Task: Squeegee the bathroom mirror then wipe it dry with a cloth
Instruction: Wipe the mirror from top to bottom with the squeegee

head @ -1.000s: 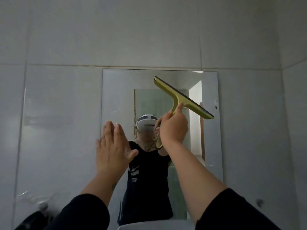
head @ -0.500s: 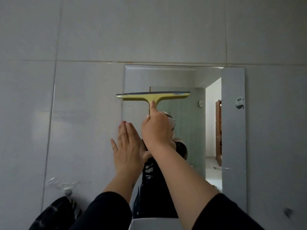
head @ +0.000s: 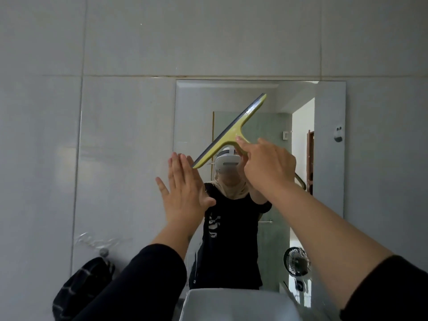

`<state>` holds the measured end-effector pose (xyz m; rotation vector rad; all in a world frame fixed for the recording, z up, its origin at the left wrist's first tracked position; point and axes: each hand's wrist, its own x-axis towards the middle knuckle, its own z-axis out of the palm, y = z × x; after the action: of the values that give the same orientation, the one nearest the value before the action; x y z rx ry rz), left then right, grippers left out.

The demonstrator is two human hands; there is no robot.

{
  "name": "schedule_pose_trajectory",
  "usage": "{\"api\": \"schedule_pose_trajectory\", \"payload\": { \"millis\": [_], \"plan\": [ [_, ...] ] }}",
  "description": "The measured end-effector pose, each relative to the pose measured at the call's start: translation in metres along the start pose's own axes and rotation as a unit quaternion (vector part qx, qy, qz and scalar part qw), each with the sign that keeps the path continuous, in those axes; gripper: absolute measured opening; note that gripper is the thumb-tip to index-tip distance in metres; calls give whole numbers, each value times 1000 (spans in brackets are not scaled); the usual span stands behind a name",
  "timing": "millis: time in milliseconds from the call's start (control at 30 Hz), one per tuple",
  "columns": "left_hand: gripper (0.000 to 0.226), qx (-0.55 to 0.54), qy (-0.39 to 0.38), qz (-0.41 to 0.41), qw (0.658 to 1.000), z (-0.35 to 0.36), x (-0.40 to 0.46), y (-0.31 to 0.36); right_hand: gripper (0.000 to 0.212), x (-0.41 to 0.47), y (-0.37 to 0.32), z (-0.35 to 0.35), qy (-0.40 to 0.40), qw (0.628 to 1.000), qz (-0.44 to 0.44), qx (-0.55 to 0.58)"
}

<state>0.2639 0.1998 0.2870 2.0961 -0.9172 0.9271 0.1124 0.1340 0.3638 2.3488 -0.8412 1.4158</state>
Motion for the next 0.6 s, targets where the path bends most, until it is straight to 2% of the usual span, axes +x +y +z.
{"api": "schedule_pose_trajectory", "payload": {
  "millis": [367,600],
  "plan": [
    [117,-20,-46,-6,999,-2,6,8,52,-16,71,-21,12,997,72,-8],
    [119,-24,-40,-5,999,0,6,8,50,-38,103,-21,25,979,187,81]
  ]
}}
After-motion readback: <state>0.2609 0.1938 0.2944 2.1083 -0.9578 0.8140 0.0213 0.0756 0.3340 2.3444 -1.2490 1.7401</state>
